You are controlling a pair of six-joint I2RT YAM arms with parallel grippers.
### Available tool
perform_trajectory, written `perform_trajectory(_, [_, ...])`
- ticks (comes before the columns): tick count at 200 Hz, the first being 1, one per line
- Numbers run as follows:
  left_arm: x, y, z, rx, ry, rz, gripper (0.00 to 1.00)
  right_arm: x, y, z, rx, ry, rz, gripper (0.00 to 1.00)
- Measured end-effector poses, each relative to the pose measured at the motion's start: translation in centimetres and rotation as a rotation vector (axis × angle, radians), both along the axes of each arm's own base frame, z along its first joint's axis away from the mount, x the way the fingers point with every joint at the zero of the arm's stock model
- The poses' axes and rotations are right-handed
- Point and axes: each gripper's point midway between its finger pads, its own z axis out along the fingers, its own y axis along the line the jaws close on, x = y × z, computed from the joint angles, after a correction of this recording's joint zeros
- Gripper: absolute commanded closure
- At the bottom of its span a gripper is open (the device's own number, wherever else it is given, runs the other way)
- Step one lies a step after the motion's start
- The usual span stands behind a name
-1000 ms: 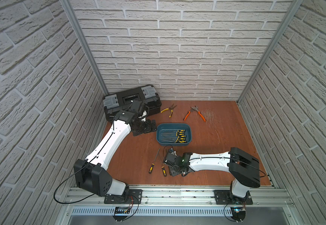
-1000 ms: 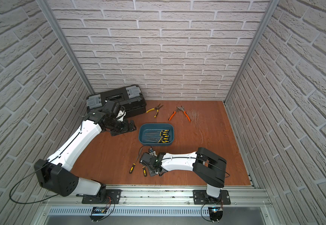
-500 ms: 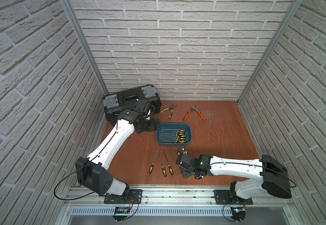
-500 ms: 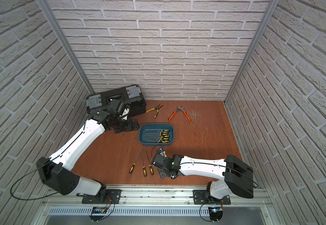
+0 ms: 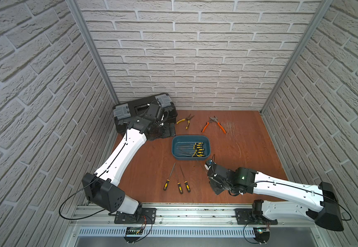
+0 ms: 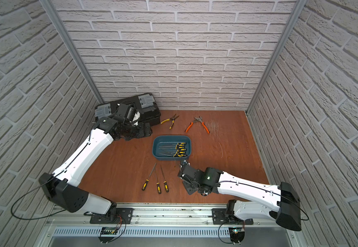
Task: Put the file tool into the storage box
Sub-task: Place the file tool in the storage box.
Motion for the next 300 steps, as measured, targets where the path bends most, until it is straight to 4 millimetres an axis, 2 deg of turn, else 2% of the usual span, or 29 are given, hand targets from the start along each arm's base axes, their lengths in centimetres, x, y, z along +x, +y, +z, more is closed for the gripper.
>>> perform_trajectory(60, [1.9,1.2,1.3,-0.03,-0.027,0.062,0.02,5.0,0.1,3.9,0.02,-0.037,0.059,0.98])
perform_trajectory(97, [2.3,1.5,2.4,-0.053,-0.048,0.071,0.02,8.2,0.3,5.1,0.028,-0.033,0.123,0.98])
perform_trajectory(125, [2.6,1.5,2.9,-0.067,-0.058,0.071,0.02,10.6,0.5,5.0,0.025,-0.017,0.182,0.98])
perform_trajectory(163, [2.5,1.2,2.2,-0.078,-0.021,0.07,0.02,14.5,1.2,3.6,-0.004,0.033,0.285,0.98])
perform_trajectory(199, [2.6,1.1,1.1,-0.077,0.018,0.087,0.02,17.7,2.1,0.8,-0.072,0.068,0.412,0.98])
perform_trajectory(219, [2.4,1.3,1.1,-0.069,0.027,0.094,0.02,19.1,2.8,-1.1,-0.101,0.082,0.473,0.98])
perform_trajectory(245, [2.5,1.4,1.3,-0.064,0.022,0.104,0.02,20.0,3.1,-3.0,-0.128,0.091,0.523,0.97])
perform_trajectory(253, [2.5,1.5,1.3,-0.062,0.022,0.108,0.02,20.1,3.1,-3.5,-0.134,0.097,0.534,0.93])
perform_trajectory(281, [2.5,1.7,1.2,-0.054,0.019,0.115,0.02,20.3,3.2,-5.0,-0.145,0.113,0.551,0.68])
perform_trajectory(300, [2.6,1.7,1.1,-0.049,0.025,0.116,0.02,20.8,3.2,-5.3,-0.155,0.104,0.545,0.55])
